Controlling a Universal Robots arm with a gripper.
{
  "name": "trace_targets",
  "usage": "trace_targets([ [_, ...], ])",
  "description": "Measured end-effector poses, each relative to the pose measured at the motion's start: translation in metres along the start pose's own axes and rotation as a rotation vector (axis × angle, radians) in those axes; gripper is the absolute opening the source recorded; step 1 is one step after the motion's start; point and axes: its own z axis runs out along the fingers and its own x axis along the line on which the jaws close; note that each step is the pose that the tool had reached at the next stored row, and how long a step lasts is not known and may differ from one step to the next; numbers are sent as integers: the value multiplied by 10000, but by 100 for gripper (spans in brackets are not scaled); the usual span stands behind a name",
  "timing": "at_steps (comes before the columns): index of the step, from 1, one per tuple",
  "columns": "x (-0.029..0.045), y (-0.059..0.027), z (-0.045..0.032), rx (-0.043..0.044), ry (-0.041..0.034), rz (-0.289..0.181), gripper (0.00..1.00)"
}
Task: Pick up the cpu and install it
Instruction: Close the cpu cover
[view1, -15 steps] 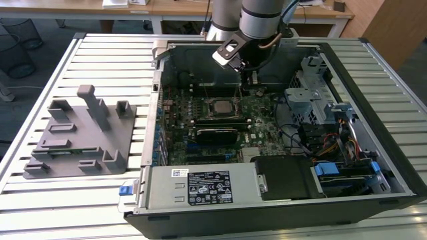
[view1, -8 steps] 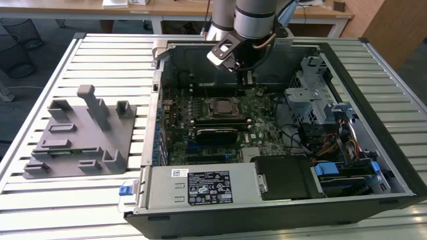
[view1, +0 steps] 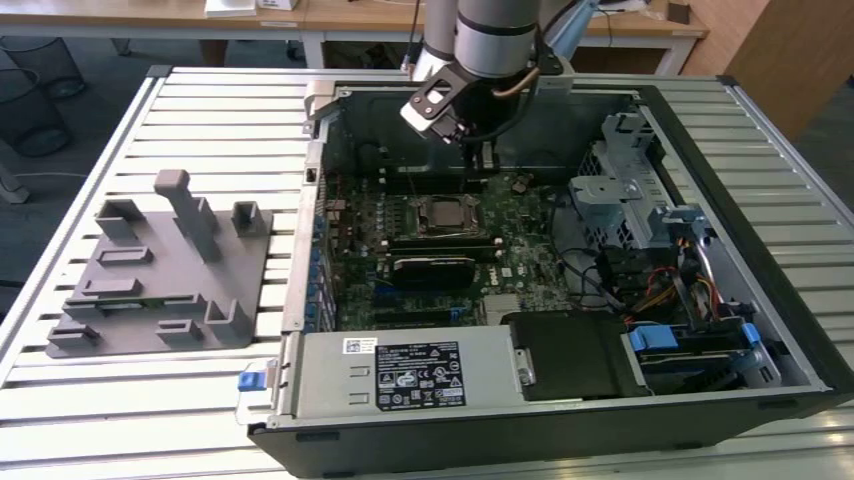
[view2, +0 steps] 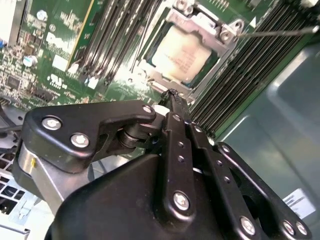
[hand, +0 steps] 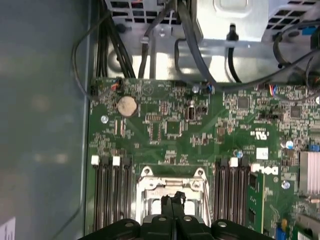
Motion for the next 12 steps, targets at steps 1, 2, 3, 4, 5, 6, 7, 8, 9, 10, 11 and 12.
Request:
trace_targets([
  [1,1,-23,1,-1,1,2,11],
  [2,1,-41,1,-1,1,2,11],
  [3,2,-58,2,-1,1,1,11],
  [4,1,-76,5,0,0,1,11],
  [5,0,-93,8,0,0,1,11],
  [6,-3,-110,12,0,-1,1,11],
  [7,-13,-128,19,2,-3,1,11],
  [8,-26,-146,28,1,-3,1,11],
  [9,-38,-163,40,-1,1,2,11],
  [10,-51,-177,51,-1,1,2,11],
  [11,-61,-189,59,-1,0,2,11],
  [12,-69,-195,63,-1,-1,1,11],
])
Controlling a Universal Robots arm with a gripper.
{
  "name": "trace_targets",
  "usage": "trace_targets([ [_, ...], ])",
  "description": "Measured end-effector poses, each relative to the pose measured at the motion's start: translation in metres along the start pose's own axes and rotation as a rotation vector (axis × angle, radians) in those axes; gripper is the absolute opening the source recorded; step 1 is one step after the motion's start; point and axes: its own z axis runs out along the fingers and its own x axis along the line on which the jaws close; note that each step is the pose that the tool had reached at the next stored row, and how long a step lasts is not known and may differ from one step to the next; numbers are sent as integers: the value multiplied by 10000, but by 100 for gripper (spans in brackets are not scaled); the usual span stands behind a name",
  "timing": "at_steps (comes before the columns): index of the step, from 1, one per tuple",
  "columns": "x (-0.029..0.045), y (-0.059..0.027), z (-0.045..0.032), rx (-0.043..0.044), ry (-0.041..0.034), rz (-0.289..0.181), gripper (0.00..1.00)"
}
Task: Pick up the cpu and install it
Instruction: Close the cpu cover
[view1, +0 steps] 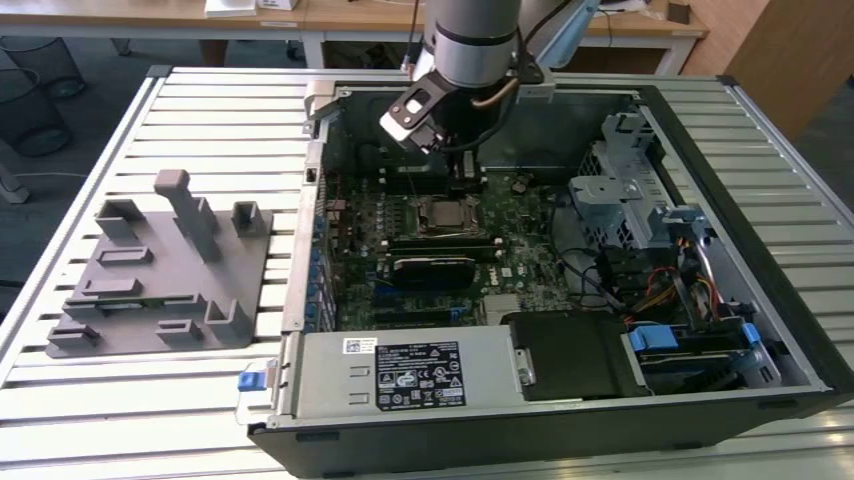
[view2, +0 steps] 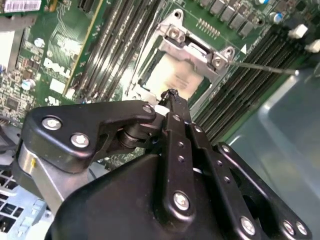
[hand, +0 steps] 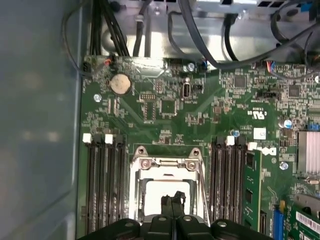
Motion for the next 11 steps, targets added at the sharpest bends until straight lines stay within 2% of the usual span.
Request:
trace_targets([
  [11,-9,-77,12,0,1,-11,11],
])
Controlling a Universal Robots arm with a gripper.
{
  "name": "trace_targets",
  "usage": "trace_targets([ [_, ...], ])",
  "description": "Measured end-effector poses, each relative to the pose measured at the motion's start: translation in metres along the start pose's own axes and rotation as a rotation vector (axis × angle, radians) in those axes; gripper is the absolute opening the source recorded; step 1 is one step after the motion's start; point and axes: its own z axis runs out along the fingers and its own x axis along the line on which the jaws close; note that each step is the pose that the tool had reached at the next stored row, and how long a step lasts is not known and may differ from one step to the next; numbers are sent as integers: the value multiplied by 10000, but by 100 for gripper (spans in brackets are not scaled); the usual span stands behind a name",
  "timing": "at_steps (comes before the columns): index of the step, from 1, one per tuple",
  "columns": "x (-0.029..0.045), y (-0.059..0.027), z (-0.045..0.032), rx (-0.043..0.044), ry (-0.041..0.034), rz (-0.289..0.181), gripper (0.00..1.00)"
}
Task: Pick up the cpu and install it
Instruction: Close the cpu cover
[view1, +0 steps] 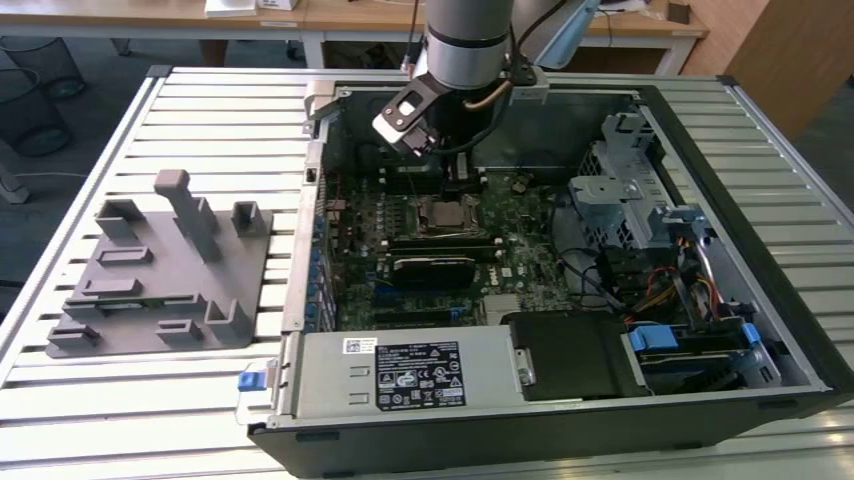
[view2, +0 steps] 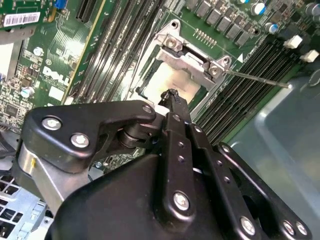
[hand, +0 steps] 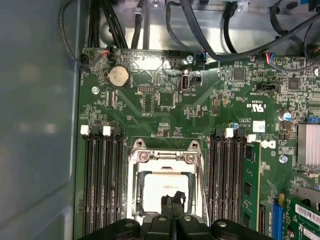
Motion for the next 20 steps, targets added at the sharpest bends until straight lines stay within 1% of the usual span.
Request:
trace_targets([
  [5,0,-39,6,1,-1,-5,11],
  [9,1,-103,23,0,-1,-34,11],
  [11,2,-145,43,-2,1,-81,11],
  [13,3,-167,78,-2,0,-143,11],
  [18,5,-178,167,-4,1,-222,11],
  [20,5,-181,182,-4,2,-223,11],
])
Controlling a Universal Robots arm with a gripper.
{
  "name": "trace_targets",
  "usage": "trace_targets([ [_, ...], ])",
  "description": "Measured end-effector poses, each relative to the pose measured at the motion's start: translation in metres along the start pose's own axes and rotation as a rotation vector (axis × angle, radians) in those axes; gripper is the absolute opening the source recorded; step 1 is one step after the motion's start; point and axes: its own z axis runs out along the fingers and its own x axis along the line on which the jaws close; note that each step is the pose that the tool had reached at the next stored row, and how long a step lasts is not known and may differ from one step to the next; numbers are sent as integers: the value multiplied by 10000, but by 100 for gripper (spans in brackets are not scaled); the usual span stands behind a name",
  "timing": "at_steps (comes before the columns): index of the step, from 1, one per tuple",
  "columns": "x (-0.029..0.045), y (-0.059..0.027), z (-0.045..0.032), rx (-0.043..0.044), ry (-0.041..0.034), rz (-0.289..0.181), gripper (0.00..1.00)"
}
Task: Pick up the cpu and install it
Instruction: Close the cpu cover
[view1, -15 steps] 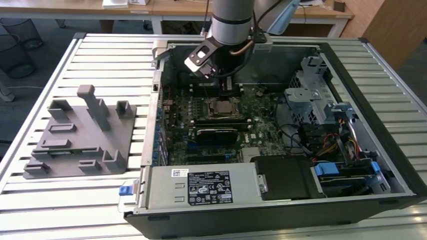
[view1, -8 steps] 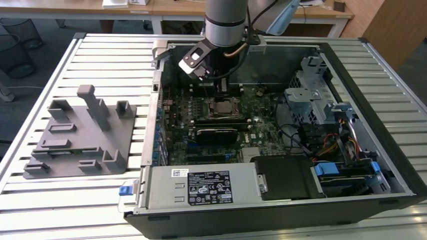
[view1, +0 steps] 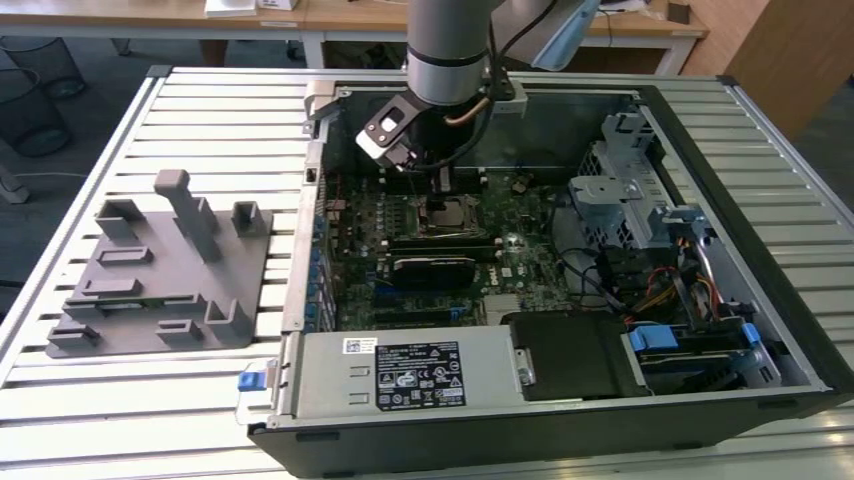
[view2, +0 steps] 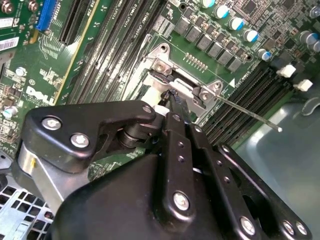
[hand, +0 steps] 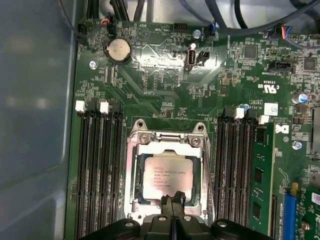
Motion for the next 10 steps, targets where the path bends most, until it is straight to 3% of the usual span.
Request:
trace_targets([
  [10,1,-10,13,0,0,0,11],
])
